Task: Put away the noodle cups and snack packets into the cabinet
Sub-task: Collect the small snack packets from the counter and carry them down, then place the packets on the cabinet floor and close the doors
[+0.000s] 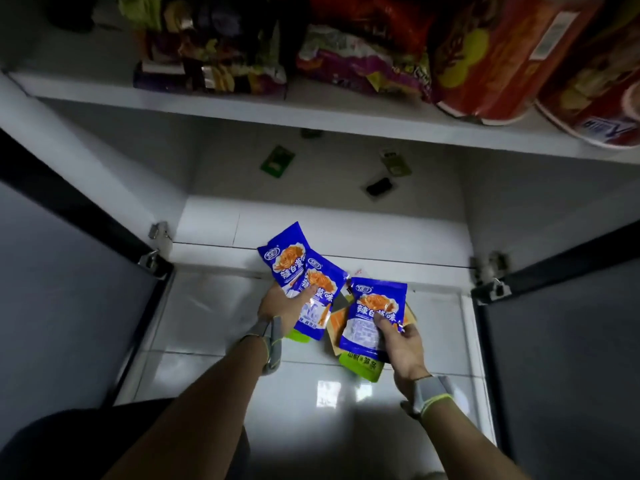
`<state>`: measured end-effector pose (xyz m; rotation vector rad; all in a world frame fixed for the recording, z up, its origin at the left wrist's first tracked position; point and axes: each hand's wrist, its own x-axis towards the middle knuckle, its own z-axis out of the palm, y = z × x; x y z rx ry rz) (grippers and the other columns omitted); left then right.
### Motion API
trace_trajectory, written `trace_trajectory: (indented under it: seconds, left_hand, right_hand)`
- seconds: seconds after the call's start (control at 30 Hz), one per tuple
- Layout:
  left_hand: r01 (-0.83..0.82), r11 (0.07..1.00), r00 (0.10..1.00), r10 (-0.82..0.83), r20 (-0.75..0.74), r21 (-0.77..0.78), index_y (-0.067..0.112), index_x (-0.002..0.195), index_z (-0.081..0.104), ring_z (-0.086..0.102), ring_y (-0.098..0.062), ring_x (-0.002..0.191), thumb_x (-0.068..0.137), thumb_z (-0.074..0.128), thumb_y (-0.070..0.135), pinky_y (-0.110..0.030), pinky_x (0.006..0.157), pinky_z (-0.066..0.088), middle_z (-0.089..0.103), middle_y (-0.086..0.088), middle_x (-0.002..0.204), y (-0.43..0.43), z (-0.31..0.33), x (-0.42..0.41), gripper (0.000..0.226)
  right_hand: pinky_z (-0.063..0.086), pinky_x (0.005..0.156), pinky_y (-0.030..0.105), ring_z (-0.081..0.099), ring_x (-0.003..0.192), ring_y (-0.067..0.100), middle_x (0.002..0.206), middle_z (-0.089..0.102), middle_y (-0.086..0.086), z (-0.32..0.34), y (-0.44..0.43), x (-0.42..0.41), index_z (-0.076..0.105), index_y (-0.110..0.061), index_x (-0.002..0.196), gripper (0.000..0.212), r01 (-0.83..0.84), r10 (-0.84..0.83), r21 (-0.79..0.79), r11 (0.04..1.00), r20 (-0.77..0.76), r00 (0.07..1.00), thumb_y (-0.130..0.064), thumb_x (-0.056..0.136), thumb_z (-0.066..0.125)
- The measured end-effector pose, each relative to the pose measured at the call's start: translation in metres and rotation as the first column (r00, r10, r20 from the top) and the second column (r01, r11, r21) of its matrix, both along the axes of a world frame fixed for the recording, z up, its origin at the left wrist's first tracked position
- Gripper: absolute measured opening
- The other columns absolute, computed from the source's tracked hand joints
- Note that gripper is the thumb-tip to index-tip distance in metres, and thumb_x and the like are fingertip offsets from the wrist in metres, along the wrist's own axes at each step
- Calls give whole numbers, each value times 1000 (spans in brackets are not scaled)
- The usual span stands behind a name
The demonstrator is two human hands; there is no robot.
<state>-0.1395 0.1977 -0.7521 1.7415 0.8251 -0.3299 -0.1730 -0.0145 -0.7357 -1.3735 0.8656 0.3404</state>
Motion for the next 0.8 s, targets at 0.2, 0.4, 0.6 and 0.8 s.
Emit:
trace_trajectory:
  seconds: [0.2,0.4,0.6,0.8]
  left_hand:
    - [-111,992,993,113,27,-62,23,71,56,70,-26,88,70,84,40,-33,76,53,74,-8,103,-14,5,-14,33]
    - [-100,993,994,103,37,-67,4,115,62,67,-33,107,77,79,34,-49,97,51,69,-15,119,-14,40,-11,51]
    - [-103,991,992,109,66,-84,5,112,67,68,-32,105,74,83,33,-47,95,53,72,-16,115,-13,48,55,50]
    - [-76,994,973,91,214,-74,7,104,68,71,-27,94,72,81,44,-38,84,57,74,-10,102,-2,35,137,50]
  right_hand:
    - [58,71,38,71,88,30,108,71,14,-14,-18,-6,57,-10,118,48,32,-28,-47,998,95,995,-24,77,78]
    - [55,76,40,69,86,31,111,69,18,2,-21,14,57,-5,120,47,76,-71,-45,996,105,992,-21,80,76]
    - [57,82,46,68,94,33,112,68,17,4,-5,89,54,-6,122,52,-20,27,-63,998,103,994,-25,79,77]
    - [54,93,49,68,100,36,113,70,20,3,23,187,59,-2,117,46,-35,62,-119,992,232,971,-22,80,76]
